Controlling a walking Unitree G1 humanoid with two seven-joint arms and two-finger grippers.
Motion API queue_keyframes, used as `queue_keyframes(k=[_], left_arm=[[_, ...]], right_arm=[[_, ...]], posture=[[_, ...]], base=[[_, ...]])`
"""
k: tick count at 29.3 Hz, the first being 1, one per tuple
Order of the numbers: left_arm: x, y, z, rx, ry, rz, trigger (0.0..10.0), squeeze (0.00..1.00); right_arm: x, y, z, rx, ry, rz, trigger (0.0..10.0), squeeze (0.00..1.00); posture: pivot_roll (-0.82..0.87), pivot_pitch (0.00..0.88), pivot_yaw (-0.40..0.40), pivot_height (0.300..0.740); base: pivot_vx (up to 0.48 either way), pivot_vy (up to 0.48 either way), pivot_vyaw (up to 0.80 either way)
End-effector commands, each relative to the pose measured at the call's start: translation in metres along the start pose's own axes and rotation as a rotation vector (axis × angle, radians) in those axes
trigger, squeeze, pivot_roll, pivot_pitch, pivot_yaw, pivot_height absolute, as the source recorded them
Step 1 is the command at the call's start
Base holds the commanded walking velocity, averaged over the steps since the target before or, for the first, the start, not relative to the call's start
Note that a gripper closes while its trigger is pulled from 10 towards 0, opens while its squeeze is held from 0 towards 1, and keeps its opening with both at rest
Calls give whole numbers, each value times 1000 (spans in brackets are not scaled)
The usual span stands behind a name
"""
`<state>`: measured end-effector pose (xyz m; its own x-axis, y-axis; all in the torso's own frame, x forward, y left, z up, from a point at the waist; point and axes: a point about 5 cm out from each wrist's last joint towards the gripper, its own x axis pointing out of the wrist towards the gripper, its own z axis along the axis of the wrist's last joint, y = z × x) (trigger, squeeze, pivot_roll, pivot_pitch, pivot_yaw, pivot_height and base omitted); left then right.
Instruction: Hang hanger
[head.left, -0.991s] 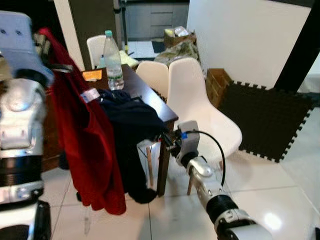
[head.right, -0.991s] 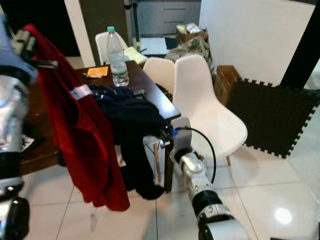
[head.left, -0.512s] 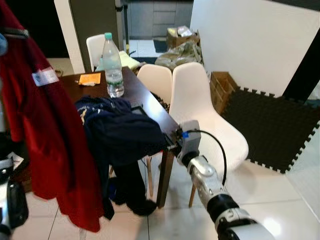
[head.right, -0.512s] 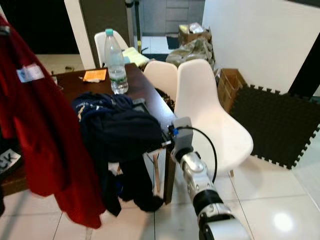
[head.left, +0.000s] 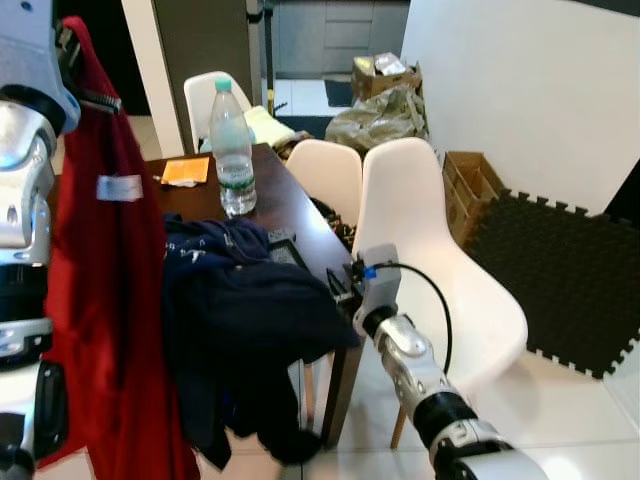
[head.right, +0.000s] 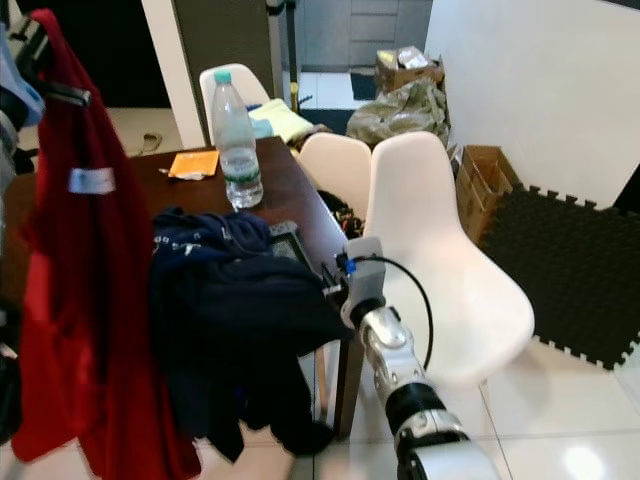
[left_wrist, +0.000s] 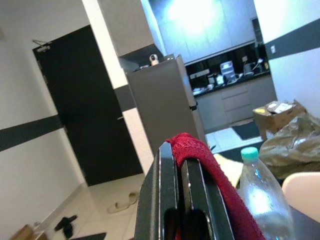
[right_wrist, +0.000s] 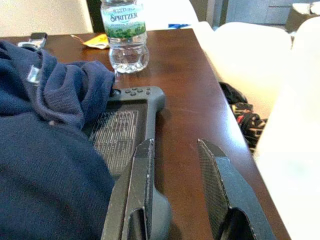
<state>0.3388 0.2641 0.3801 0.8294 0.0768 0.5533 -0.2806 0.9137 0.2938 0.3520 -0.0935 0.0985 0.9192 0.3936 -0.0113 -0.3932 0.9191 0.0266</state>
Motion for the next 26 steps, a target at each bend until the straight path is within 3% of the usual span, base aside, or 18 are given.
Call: queue_keyframes(k=[1, 8, 10, 14, 18, 21, 26], left_arm=[[3, -3, 3, -1, -14, -18, 10000, 0], [0, -18, -11, 4, 40, -102, 10000, 0], [-13, -36, -42, 17, 198, -225, 10000, 0], [-26, -53, -58, 11, 277, -315, 10000, 0], [-29, -57, -60, 29, 287, -336, 10000, 0], [-31, -58, -68, 134, 325, -378, 10000, 0], [-33, -56, -72, 166, 350, -392, 10000, 0]], right_arm=[[1, 2, 0, 6, 0, 1, 10000, 0], [1, 0, 3, 17, -16, -21, 10000, 0], [1, -1, 3, 18, -18, -25, 10000, 0], [0, -2, 3, 17, -18, -27, 10000, 0], [0, -3, 3, 18, -19, -33, 10000, 0], [0, -2, 3, 21, -20, -36, 10000, 0], [0, -2, 3, 23, -21, -38, 10000, 0]], posture=[[177, 0, 9, 740], [176, 0, 14, 740], [177, 0, 12, 740], [176, 0, 12, 740], [178, 0, 12, 740], [178, 0, 14, 740], [181, 0, 17, 740]], base=[[379, 0, 0], [376, 0, 0], [150, 0, 0], [0, 0, 0], [0, 0, 0], [0, 0, 0], [0, 0, 0]])
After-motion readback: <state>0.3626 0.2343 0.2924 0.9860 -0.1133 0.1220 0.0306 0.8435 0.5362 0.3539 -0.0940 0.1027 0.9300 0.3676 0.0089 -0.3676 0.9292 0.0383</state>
